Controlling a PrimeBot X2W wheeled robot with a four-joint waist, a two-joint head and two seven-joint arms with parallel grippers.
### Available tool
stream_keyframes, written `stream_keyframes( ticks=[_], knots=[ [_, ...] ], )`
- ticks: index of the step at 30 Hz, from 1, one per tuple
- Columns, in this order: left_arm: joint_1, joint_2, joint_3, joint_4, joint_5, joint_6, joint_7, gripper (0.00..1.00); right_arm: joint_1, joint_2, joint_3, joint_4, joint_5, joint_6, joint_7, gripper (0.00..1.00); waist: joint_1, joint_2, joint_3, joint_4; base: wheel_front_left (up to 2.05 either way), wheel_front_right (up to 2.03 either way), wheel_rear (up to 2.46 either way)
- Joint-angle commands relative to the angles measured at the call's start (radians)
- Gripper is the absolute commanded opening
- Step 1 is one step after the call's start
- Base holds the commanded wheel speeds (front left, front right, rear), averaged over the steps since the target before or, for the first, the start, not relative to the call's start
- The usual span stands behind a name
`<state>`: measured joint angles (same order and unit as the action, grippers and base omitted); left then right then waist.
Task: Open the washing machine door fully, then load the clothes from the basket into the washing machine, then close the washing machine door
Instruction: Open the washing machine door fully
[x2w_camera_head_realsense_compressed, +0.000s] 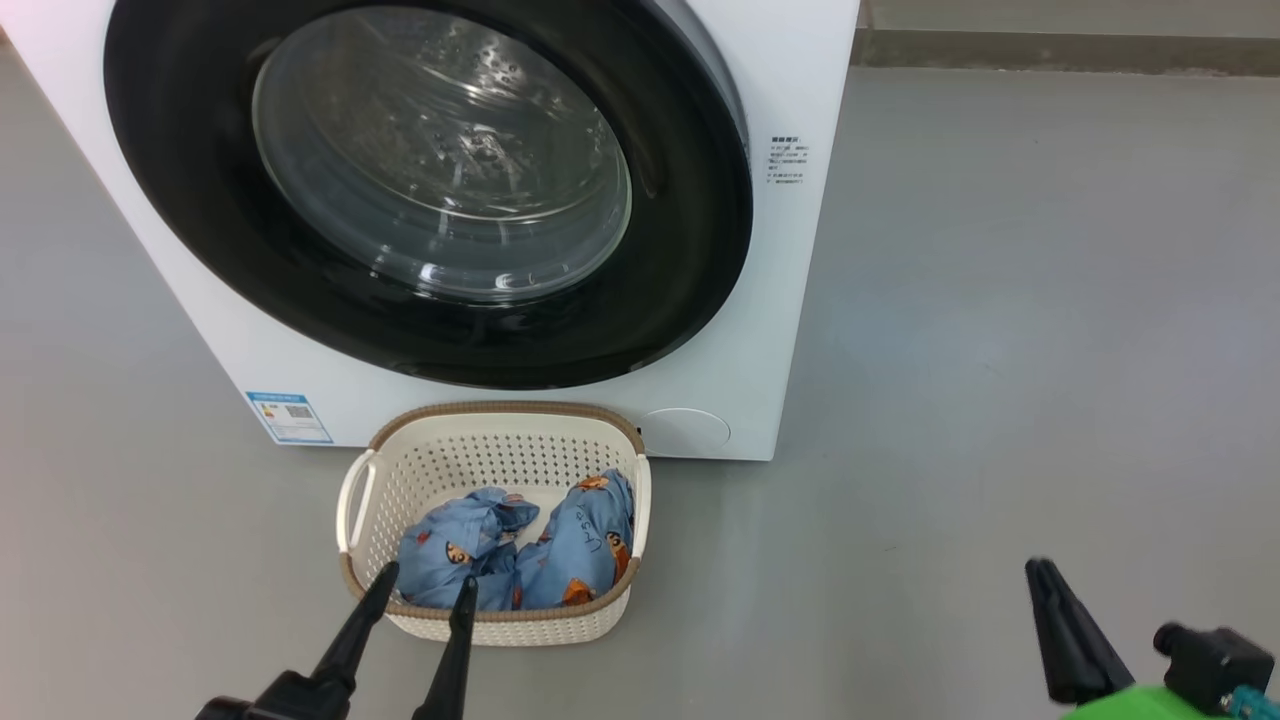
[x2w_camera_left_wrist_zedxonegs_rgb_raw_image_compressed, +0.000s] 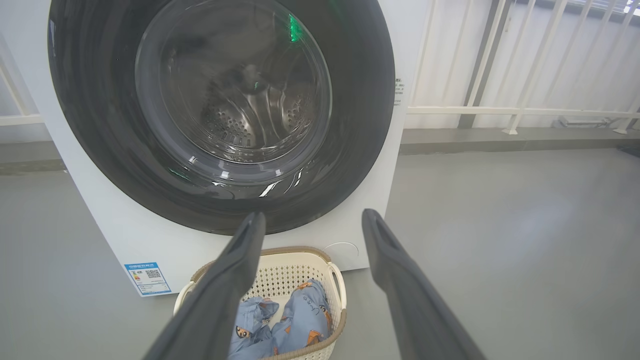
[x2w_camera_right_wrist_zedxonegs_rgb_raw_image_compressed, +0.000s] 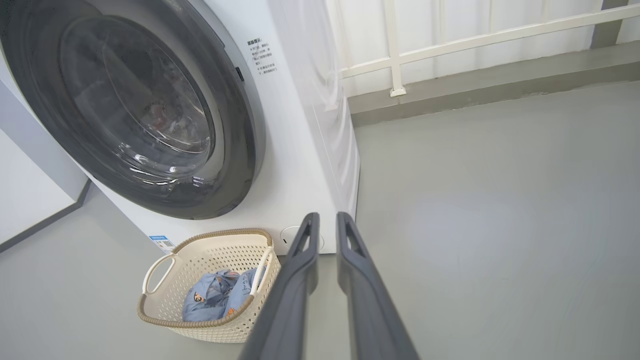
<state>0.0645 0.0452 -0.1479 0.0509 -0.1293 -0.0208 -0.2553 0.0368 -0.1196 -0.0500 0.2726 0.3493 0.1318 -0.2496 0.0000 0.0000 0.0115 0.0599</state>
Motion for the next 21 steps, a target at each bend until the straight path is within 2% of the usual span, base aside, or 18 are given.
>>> stream_keyframes(
  ticks=[1, 12, 17, 21],
  knots=[
    [-0.013, 0.005, 0.022, -0.019, -0.011, 0.008, -0.006, 1.0, -0.069, -0.003, 0.025, -0.042, 0.052, -0.001, -0.012, 0.0, 0.0, 0.0, 0.004, -0.002, 0.0, 0.0, 0.0],
    [-0.047, 0.005, -0.013, -0.015, -0.02, 0.009, -0.006, 1.0, -0.336, 0.019, 0.033, -0.087, 0.282, -0.001, -0.012, 0.0, 0.0, 0.0, 0.045, 0.014, 0.0, 0.0, 0.0],
    [-0.071, 0.005, -0.038, -0.01, -0.021, 0.007, -0.006, 1.0, -0.486, 0.004, 0.029, -0.079, 0.447, -0.001, -0.012, 0.0, 0.0, 0.0, 0.072, 0.045, 0.0, 0.0, 0.0],
    [-0.086, 0.005, -0.055, -0.005, -0.021, 0.007, -0.006, 1.0, -0.583, -0.039, 0.057, -0.061, 0.581, -0.001, -0.012, 0.0, 0.0, 0.0, 0.094, 0.077, 0.0, 0.0, 0.0]
  ],
)
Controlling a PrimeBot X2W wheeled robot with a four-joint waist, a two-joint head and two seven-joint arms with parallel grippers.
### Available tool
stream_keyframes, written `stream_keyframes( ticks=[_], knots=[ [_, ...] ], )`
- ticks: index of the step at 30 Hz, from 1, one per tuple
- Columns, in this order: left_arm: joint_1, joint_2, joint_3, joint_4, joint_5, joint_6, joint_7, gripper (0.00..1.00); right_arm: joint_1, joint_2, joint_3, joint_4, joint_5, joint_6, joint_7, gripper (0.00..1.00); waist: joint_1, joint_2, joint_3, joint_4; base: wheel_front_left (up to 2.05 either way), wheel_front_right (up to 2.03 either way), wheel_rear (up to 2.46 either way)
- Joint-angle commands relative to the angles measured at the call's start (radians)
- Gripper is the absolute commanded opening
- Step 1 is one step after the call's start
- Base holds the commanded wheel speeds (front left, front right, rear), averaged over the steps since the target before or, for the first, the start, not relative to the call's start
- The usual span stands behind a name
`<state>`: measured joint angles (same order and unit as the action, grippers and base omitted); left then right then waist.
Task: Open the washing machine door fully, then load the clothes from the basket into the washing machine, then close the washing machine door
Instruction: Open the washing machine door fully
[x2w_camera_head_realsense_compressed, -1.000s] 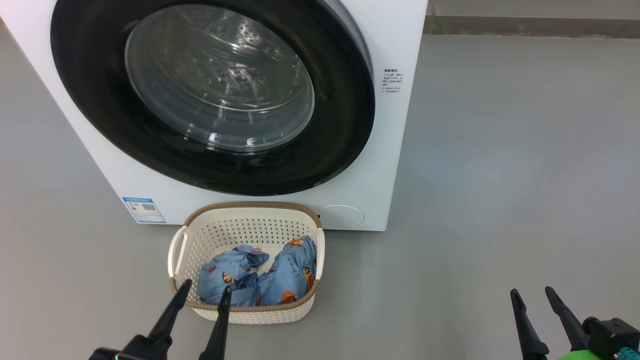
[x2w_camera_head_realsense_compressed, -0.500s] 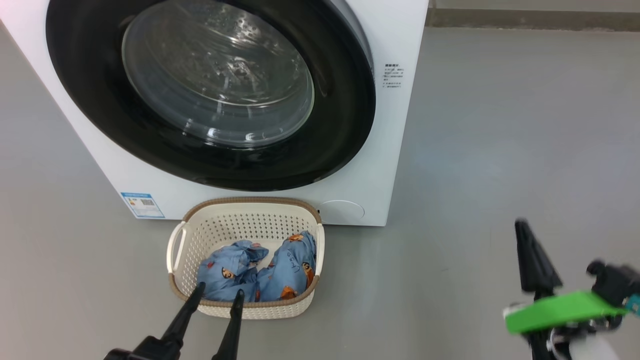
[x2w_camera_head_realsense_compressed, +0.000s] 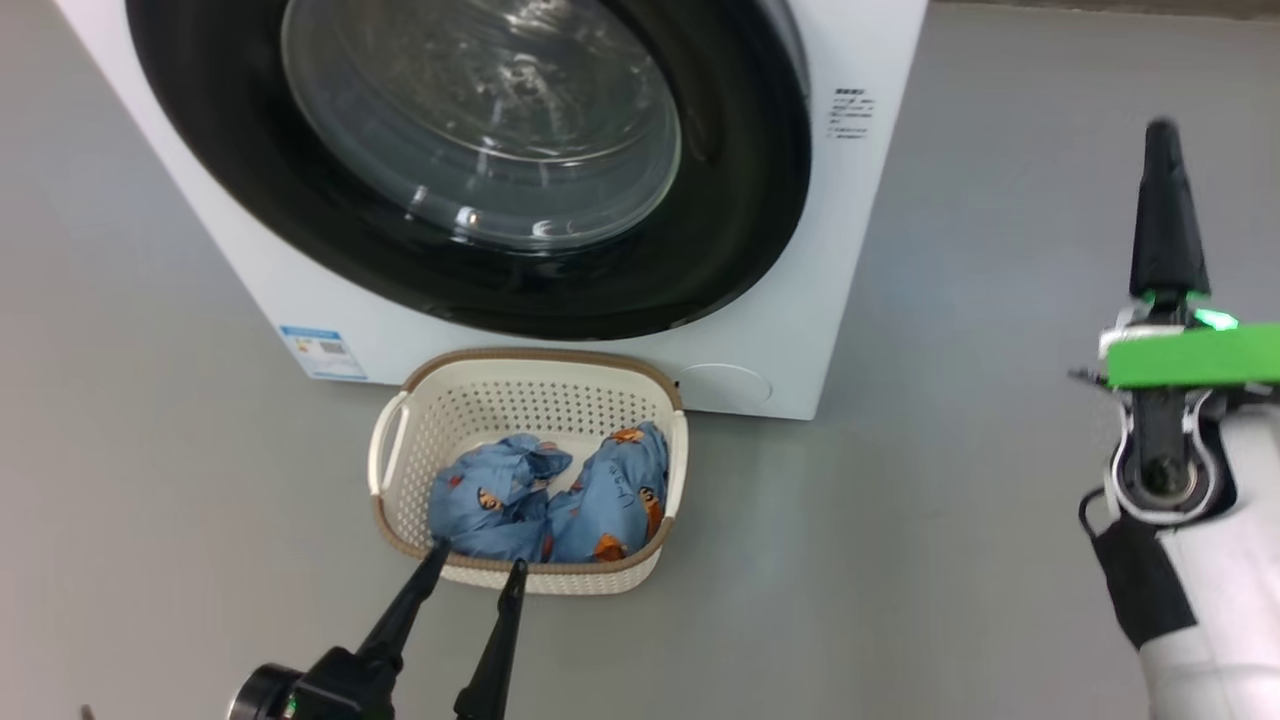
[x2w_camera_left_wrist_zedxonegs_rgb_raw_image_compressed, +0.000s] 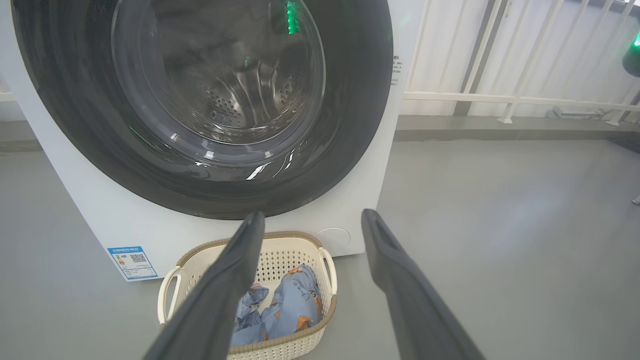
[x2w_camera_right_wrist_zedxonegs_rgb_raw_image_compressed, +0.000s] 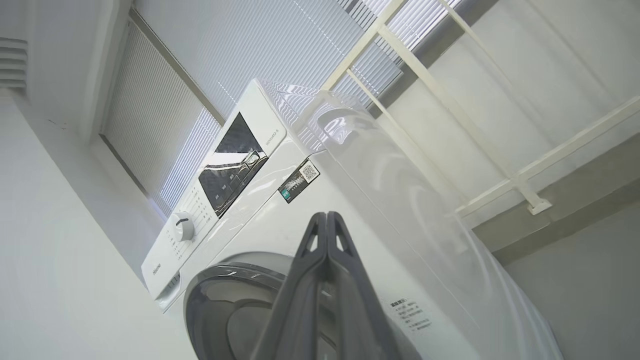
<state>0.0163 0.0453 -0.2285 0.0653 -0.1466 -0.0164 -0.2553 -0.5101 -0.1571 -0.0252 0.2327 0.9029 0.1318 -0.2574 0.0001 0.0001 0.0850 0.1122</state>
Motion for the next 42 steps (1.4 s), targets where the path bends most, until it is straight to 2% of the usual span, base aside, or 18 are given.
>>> stream_keyframes(
  ticks=[1, 7, 10, 11, 16, 23, 39, 42],
  knots=[
    [-0.041, 0.005, 0.022, -0.018, -0.005, 0.003, -0.006, 1.0, -0.057, -0.013, 0.045, -0.018, 0.071, -0.001, -0.004, 0.0, -0.0001, -0.0001, 0.025, 0.032, 0.0, 0.0, 0.0],
    [-0.058, 0.005, -0.006, -0.014, -0.018, 0.007, -0.006, 1.0, -0.146, -0.1, 0.119, 0.018, 0.321, -0.001, -0.003, 0.0, -0.0001, -0.0001, 0.052, 0.079, 0.0, 0.0, 0.0],
    [-0.067, 0.005, -0.018, -0.018, -0.024, 0.012, -0.006, 1.0, -0.189, -0.145, 0.151, 0.031, 0.444, -0.001, 0.032, 0.0, -0.0001, -0.0001, 0.072, 0.097, 0.0, 0.0, 0.0],
    [-0.072, 0.005, -0.024, -0.019, -0.026, 0.016, -0.006, 1.0, -0.215, -0.171, 0.164, 0.045, 0.513, -0.001, 0.071, 0.0, -0.0001, -0.0001, 0.081, 0.106, 0.0, 0.0, 0.0],
    [-0.097, 0.005, -0.047, -0.028, -0.032, 0.021, -0.006, 1.0, -0.283, -0.239, 0.175, 0.084, 0.639, -0.001, 0.209, 0.0, -0.0001, -0.0001, 0.126, 0.135, 0.0, 0.0, 0.0],
    [-0.131, 0.005, -0.084, -0.041, -0.045, 0.035, -0.006, 1.0, -0.361, -0.304, 0.21, 0.137, 0.701, -0.001, 0.421, 0.0, -0.0001, -0.0001, 0.179, 0.161, 0.0, 0.0, 0.0],
    [-0.2, 0.005, -0.163, -0.067, -0.076, 0.069, -0.006, 1.0, -0.574, -0.332, 0.208, 0.326, 0.779, -0.001, 0.748, 0.0, -0.0001, -0.0001, 0.296, 0.206, 0.0, 0.0, 0.0],
    [-0.217, 0.005, -0.178, -0.072, -0.087, 0.076, -0.006, 1.0, -0.611, -0.341, 0.22, 0.358, 0.762, -0.001, 0.788, 0.0, -0.0001, -0.0001, 0.312, 0.217, 0.0, 0.0, 0.0]
  ],
)
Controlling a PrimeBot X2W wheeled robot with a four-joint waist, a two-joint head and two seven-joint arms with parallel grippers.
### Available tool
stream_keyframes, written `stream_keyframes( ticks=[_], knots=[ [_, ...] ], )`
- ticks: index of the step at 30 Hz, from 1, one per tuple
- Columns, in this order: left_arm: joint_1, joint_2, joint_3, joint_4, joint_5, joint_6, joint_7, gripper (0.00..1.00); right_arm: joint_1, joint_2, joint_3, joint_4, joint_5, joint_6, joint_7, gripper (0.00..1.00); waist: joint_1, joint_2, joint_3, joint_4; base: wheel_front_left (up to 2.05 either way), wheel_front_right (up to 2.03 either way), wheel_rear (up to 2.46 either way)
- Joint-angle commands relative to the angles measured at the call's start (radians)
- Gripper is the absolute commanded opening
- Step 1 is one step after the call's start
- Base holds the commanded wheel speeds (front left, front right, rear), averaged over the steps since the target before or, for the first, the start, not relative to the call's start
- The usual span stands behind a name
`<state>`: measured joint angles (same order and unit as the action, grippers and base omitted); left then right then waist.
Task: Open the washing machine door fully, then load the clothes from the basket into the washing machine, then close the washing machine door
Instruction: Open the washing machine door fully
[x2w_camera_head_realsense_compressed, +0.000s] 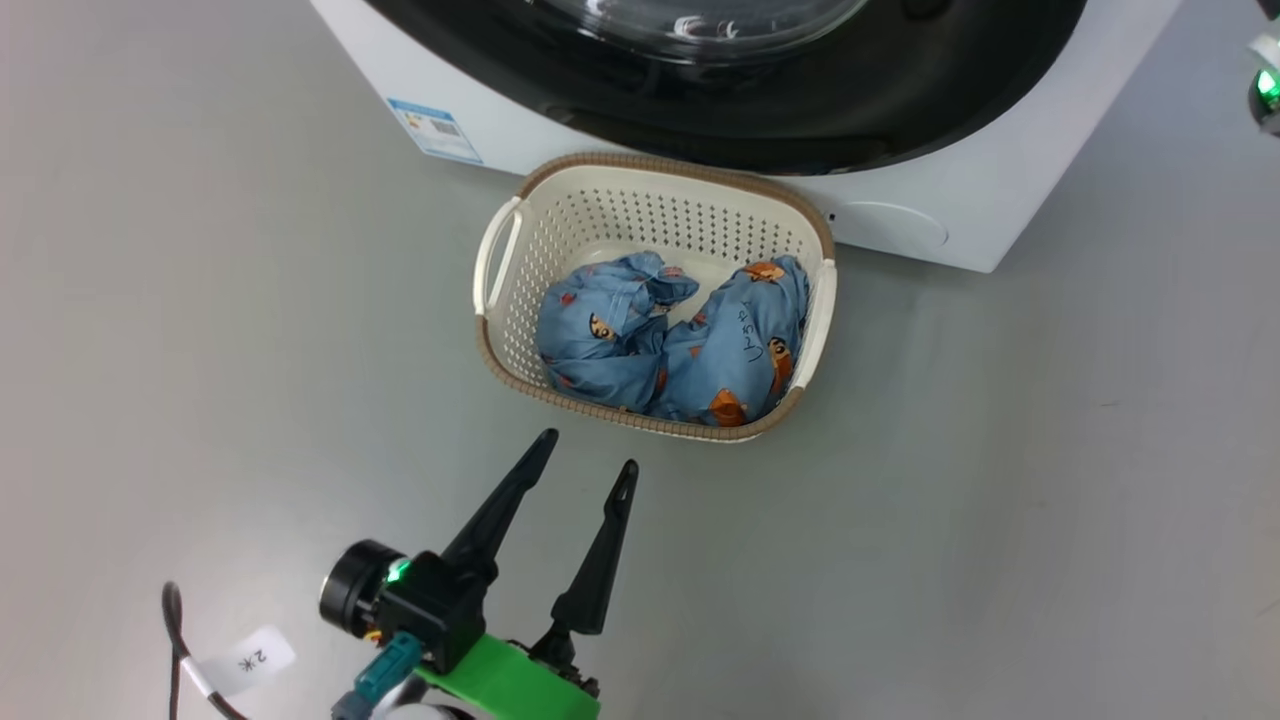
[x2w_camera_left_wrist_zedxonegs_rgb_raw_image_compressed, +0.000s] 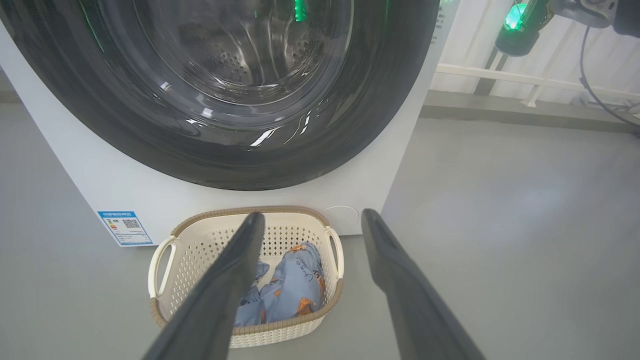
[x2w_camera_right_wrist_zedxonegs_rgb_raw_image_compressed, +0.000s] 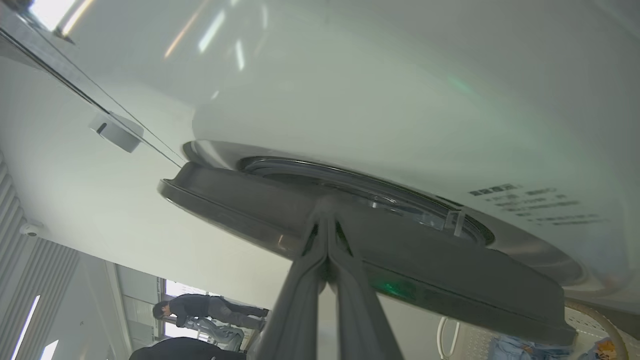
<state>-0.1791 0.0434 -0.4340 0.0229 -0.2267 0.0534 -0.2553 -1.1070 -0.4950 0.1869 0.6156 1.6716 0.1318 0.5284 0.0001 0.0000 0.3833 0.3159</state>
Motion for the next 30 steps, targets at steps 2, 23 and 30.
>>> stream_keyframes(
  ticks=[2, 23, 30],
  knots=[
    [-0.031, 0.007, 0.018, -0.035, -0.013, 0.012, -0.006, 1.0, -0.036, -0.002, 0.012, -0.012, -0.013, -0.001, 0.024, 0.0, -0.0001, 0.0, 0.025, 0.02, 0.0, 0.0, 0.0],
    [-0.076, 0.007, -0.041, -0.056, -0.041, 0.048, -0.006, 1.0, -0.122, 0.012, 0.047, 0.065, -0.065, -0.001, 0.131, 0.0, -0.0001, 0.0, 0.064, 0.056, 0.0, 0.0, 0.0],
    [-0.071, 0.007, -0.032, -0.043, -0.031, 0.043, -0.006, 1.0, -0.048, 0.031, 0.066, 0.017, -0.074, -0.001, 0.146, 0.0, -0.0001, 0.0, 0.033, 0.036, 0.0, 0.0, 0.0]
  ],
)
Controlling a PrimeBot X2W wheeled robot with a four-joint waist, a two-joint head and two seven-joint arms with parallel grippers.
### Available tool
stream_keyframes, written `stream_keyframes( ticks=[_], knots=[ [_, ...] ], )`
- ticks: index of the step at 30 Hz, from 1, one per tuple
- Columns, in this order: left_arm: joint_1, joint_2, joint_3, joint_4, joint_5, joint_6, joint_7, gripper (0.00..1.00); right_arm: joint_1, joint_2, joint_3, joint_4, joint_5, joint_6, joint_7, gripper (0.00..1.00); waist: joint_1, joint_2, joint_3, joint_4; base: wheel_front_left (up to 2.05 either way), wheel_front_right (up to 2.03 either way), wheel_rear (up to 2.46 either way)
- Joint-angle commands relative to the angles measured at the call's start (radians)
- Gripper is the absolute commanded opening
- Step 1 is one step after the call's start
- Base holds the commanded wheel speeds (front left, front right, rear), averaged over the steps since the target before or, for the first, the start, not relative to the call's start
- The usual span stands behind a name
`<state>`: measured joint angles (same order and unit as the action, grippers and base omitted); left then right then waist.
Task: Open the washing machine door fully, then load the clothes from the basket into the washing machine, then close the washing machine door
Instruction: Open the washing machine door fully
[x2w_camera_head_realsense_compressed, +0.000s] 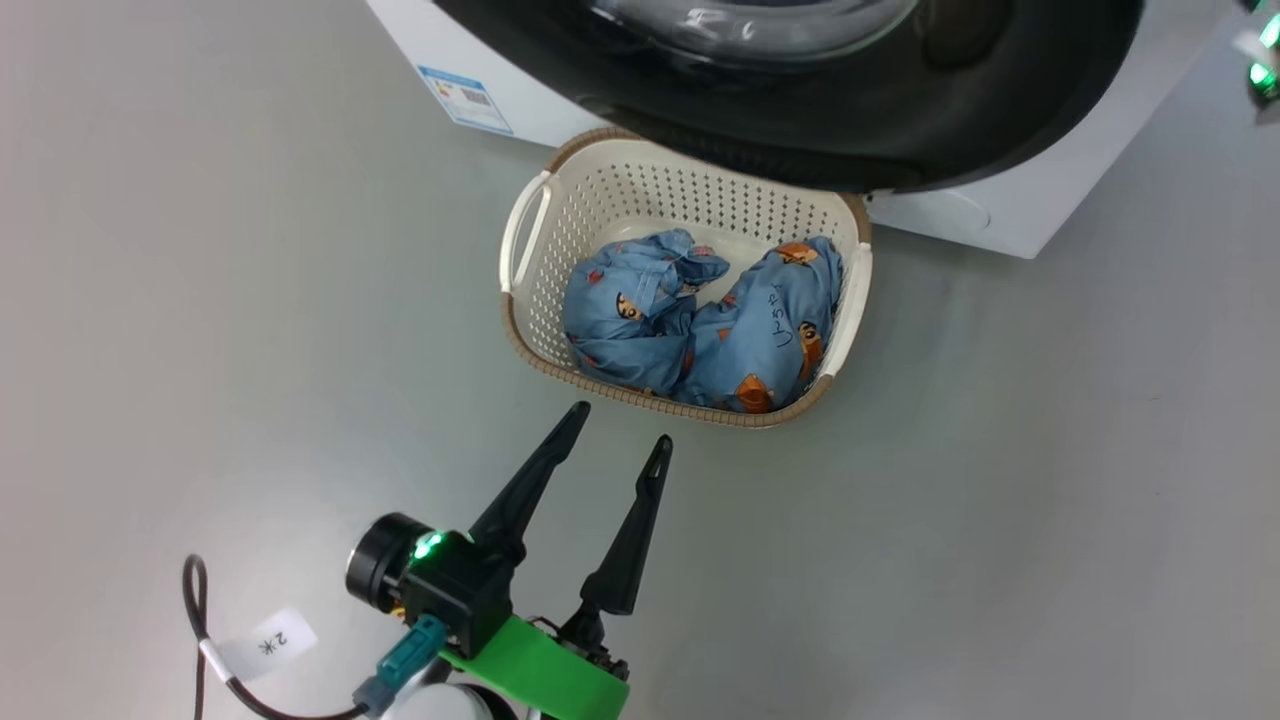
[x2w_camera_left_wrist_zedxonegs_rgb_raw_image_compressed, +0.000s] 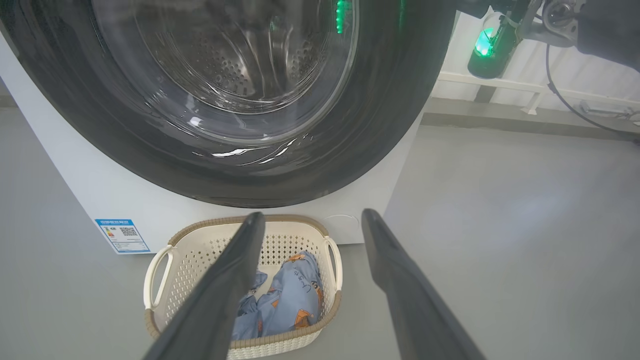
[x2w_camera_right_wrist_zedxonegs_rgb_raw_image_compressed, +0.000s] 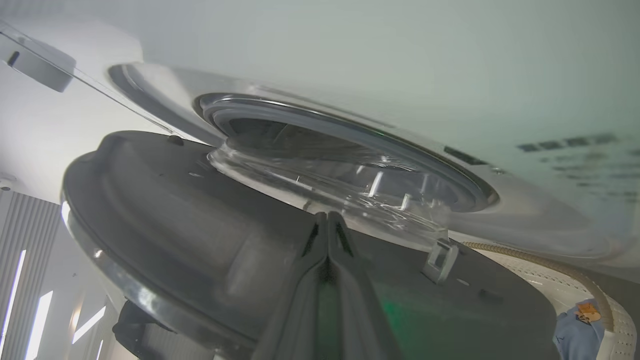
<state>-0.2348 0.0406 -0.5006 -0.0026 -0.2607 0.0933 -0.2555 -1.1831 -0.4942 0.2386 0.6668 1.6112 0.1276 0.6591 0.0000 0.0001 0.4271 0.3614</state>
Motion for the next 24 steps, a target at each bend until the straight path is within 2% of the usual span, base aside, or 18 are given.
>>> stream_keyframes(
  ticks=[1, 15, 24],
  knots=[
    [-0.014, 0.01, 0.036, -0.016, 0.006, 0.001, -0.006, 1.0, 0.041, 0.032, 0.018, -0.044, -0.016, 0.003, 0.018, 0.0, 0.0, -0.0001, -0.017, -0.012, 0.0, 0.0, 0.0],
    [0.05, 0.01, 0.103, 0.022, 0.041, -0.031, -0.006, 1.0, 0.267, 0.088, 0.062, -0.179, -0.02, 0.003, 0.034, 0.0, 0.0, -0.0001, -0.146, -0.05, 0.0, 0.0, 0.0],
    [0.117, 0.01, 0.16, 0.044, 0.059, -0.055, -0.006, 1.0, 0.398, 0.132, 0.097, -0.253, -0.022, 0.003, 0.043, 0.0, 0.0, -0.0001, -0.238, -0.045, 0.0, 0.0, 0.0]
  ],
)
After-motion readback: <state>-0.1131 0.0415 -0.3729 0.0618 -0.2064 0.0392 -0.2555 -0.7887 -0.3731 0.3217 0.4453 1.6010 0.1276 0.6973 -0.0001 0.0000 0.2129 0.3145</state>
